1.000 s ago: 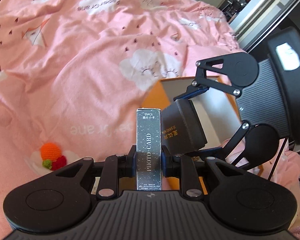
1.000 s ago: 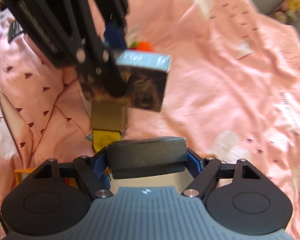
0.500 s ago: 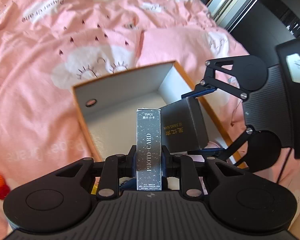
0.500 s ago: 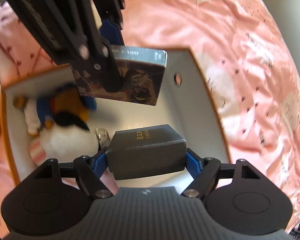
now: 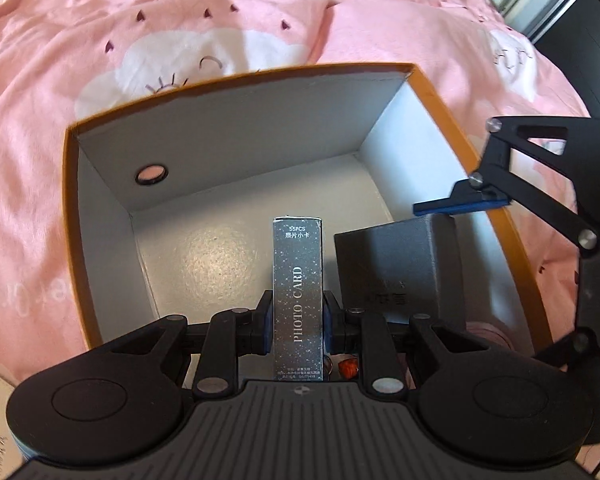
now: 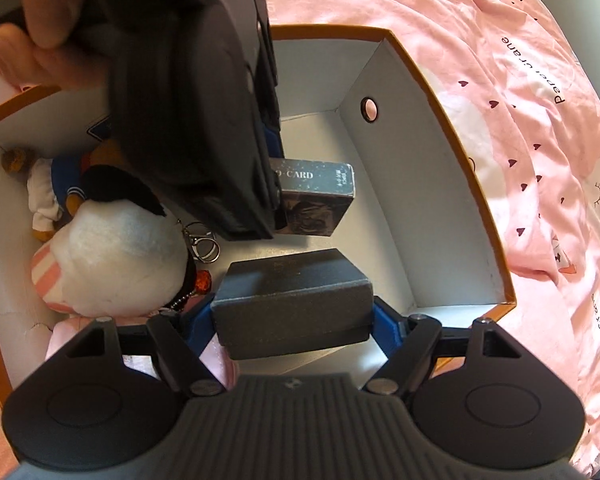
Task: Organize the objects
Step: 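Lower the photo card box into the box with the left tool while the right tool lowers the black box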
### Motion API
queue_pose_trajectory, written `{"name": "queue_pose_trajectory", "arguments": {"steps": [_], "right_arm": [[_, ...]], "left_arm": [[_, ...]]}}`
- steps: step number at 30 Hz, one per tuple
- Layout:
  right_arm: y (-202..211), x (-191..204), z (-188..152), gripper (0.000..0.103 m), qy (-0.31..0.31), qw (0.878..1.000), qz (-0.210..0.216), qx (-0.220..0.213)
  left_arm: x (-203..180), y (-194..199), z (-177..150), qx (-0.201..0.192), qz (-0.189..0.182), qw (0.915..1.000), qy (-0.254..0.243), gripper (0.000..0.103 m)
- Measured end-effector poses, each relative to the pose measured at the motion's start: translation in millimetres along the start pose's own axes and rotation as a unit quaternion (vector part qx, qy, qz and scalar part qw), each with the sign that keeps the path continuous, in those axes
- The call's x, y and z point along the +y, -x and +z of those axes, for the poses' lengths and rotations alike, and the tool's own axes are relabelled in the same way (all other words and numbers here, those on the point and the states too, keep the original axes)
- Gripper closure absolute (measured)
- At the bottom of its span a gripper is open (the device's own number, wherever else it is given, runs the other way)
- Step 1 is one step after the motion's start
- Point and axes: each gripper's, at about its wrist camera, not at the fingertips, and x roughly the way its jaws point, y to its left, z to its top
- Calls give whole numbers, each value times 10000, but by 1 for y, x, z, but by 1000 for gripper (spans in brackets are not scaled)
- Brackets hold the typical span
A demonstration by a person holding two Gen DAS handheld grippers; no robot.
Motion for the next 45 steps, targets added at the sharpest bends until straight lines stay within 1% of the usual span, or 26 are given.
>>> {"name": "queue_pose_trajectory", "arguments": {"steps": [6, 10, 11, 13, 14, 16, 18, 19, 21, 23, 24, 27, 30, 32, 35, 39, 40, 43, 45], "right_arm": [[-3, -2, -2, 25, -58, 10000, 19, 38], [-2, 1, -2, 25, 6, 10000, 4, 26], [-2, 2, -2, 25, 14, 10000, -4, 22], [-1, 1, -1, 25, 12, 10000, -16, 28], [0, 0, 0, 25, 6, 10000, -15, 29], [0, 1, -1, 25, 18, 10000, -37, 23], [1, 0, 1, 25, 31, 10000, -50, 8], [2, 0, 2, 25, 32, 10000, -51, 0], [3, -1, 3, 25, 34, 10000, -50, -27], [4, 0, 5, 25, 29, 10000, -38, -55], [4, -1, 5, 25, 34, 10000, -30, -65], [2, -2, 7, 25, 51, 10000, -14, -84], [0, -8, 9, 25, -41, 9998, 0, -184], [-1, -17, 10, 25, -243, 9992, 87, -312], [-5, -29, 11, 25, -560, 9969, 272, -484], [-13, -43, 8, 25, -909, 9923, 543, -640], [-16, -46, 7, 25, -997, 9908, 624, -673], [-25, -55, 4, 25, -1226, 9863, 833, -724], [-31, -59, 3, 25, -1267, 9856, 920, -646]], "left_arm": [[7, -20, -4, 393, -56, 9991, 176, 77], [9, -17, -3, 451, -29, 9989, 129, 76], [8, -14, -2, 427, 5, 9991, 59, 73], [4, -4, -1, 307, 81, 9993, -195, 57], [2, 2, 0, 236, 141, 9991, -311, 55], [-3, 11, 2, 88, 325, 9973, -660, 55], [-8, 17, 3, -40, 537, 9933, -1023, 57], [-11, 17, 1, -26, 625, 9909, -1188, 64], [-16, 12, 1, 120, 845, 9857, -1450, 73], [-17, 7, -2, 242, 1065, 9819, -1550, 74], [-19, 5, -2, 267, 1082, 9808, -1598, 74], [-18, 9, -5, 258, 916, 9809, -1697, 74], [-18, 11, 2, 85, 875, 9755, -2015, 74], [-18, 12, 7, 71, 808, 9713, -2235, 74], [-17, 8, 13, 103, 571, 9610, -2703, 74], [-15, 1, 17, 298, 375, 9414, -3339, 74], [-14, 0, 19, 353, 325, 9377, -3442, 74], [-10, -8, 23, 454, 230, 9313, -3605, 74], [-9, -14, 25, 512, 187, 9311, -3608, 74]]}}
